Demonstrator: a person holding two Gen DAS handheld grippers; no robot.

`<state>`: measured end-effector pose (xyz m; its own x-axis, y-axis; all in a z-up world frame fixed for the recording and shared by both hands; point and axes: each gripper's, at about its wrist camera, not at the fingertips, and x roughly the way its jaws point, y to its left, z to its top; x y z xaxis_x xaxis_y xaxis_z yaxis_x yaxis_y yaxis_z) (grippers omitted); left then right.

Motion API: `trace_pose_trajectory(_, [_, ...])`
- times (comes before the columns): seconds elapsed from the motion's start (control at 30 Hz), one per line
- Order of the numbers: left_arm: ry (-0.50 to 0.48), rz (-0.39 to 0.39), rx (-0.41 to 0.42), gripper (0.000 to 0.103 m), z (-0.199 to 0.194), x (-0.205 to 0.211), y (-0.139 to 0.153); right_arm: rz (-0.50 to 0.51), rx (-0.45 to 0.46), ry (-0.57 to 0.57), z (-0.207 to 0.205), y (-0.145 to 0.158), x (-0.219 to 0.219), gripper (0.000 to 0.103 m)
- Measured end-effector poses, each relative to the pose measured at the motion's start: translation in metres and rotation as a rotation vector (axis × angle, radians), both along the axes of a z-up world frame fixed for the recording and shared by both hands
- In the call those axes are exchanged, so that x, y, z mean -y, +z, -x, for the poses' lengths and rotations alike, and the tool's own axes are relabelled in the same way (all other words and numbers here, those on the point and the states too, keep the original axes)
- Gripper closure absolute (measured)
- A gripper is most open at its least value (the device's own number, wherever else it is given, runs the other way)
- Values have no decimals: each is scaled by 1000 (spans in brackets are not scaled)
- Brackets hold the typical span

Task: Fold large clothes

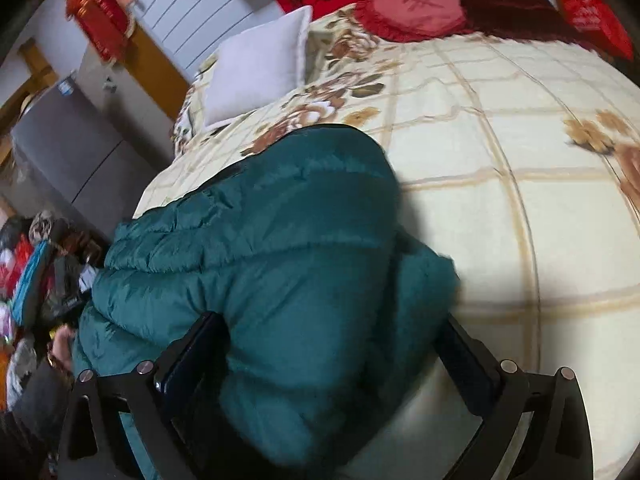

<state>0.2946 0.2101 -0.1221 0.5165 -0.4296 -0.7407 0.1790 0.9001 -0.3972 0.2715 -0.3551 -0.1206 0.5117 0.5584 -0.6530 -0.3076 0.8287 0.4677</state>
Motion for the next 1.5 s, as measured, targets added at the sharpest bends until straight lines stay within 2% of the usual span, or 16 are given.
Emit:
trace_pose_trajectory(0.1, [-33,59,23,32,-1,1,2,-2,31,18,-2,0,-5,6])
trace_pose_trajectory(0.13, [-30,43,50,42,2,3,6,-15,34,19,-2,0,-4,15])
trace_pose_trajectory(0.2, [-33,-4,110,52,10,9,13,-33,56,22,0,1,-2,26])
trace_pose_trajectory(0.27, [-31,-60,153,55,17,16,16,-14,85,24,5,5,-5,34])
trace_pose_trajectory(0.33, [-26,-86,175,56,18,18,16,32,113,22,10,8,-11,37])
trace_pose_trajectory(0.53, [-23,-153,194,55,17,26,13,90,122,2,14,8,-17,37])
trace_pose_trajectory(0.63, [-20,-182,199,55,18,28,14,38,86,-11,9,4,-9,34])
trace_pose_trajectory(0.67, [-16,-205,210,56,20,30,17,35,86,-11,9,4,-9,39])
trace_pose_trajectory(0.73, [-7,-226,227,69,25,33,22,56,138,-13,16,11,-12,49])
trace_pose_trajectory(0.77, [1,-224,234,71,28,33,27,57,148,-20,18,13,-12,57])
trace_pose_trajectory(0.83, [20,-207,238,77,34,32,36,72,181,-44,26,24,-12,65])
trace_pose_trajectory(0.97, [60,-186,242,80,43,32,52,143,216,-70,41,47,-21,73])
trace_pose_trajectory(1.2, [67,-154,276,84,73,37,96,122,281,-145,72,96,-20,77])
trace_pose_trajectory(1.3, [60,-127,314,90,90,39,122,132,314,-152,88,122,-21,77])
trace_pose_trajectory(1.4, [49,-109,369,90,113,45,155,131,349,-162,109,149,-17,77])
trace_pose_trajectory(1.5, [30,-103,399,90,129,50,174,135,374,-165,130,171,-15,78])
